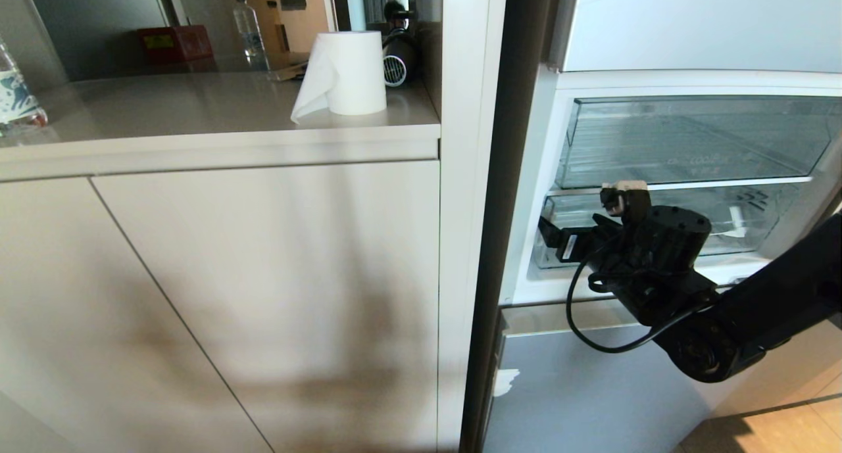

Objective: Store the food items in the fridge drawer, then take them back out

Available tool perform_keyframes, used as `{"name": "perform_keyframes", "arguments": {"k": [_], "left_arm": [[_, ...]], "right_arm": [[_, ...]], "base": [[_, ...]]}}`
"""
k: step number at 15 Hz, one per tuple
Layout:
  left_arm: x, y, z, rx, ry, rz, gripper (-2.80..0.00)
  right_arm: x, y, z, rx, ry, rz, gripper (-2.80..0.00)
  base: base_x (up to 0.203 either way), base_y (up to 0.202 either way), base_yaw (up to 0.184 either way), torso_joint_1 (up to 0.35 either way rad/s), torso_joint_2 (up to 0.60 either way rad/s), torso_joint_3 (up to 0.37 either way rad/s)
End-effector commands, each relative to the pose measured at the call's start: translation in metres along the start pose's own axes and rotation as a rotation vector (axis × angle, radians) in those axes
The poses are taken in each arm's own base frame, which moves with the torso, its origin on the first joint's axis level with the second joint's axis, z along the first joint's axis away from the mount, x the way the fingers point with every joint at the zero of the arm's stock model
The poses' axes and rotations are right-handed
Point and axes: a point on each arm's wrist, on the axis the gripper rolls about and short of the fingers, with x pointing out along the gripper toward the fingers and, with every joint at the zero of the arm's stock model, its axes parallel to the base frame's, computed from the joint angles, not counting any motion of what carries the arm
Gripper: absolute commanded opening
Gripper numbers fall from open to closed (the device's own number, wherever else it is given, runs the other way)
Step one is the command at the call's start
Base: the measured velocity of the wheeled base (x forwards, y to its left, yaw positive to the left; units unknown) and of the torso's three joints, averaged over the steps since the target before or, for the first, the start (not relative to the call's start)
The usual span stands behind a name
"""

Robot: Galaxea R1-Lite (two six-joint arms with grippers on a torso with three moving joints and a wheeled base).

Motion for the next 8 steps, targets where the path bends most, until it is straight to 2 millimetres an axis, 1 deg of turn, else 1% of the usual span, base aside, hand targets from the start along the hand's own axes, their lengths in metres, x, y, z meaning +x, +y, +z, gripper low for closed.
{"name": "perform_keyframes", "arguments": {"k": [1,4,5,6,8], "left_arm": [[0.0,0.0,0.0,0.0,0.0,0.0,-2.8],[0.0,0.0,0.0,0.0,0.0,0.0,-2.8],[0.0,0.0,0.0,0.0,0.0,0.0,-2.8],[0.0,0.0,0.0,0.0,0.0,0.0,-2.8],[0.0,0.0,0.0,0.0,0.0,0.0,-2.8]], "right_arm": [[0.002,0.001,0.001,0.003,-0.009,-0.001,0.0],[0.004,0.005,0.005,0.007,-0.025,0.008,0.0],[0.005,0.008,0.005,0.006,-0.017,0.016,-2.8],[0.006,0.011,0.005,0.006,-0.016,0.024,-2.8],[0.009,0.02,0.0,0.004,-0.006,0.044,-2.8]], "base": [[0.0,0.0,0.0,0.0,0.0,0.0],[0.0,0.0,0.0,0.0,0.0,0.0],[0.0,0.0,0.0,0.0,0.0,0.0],[0.0,0.0,0.0,0.0,0.0,0.0],[0.0,0.0,0.0,0.0,0.0,0.0]]}}
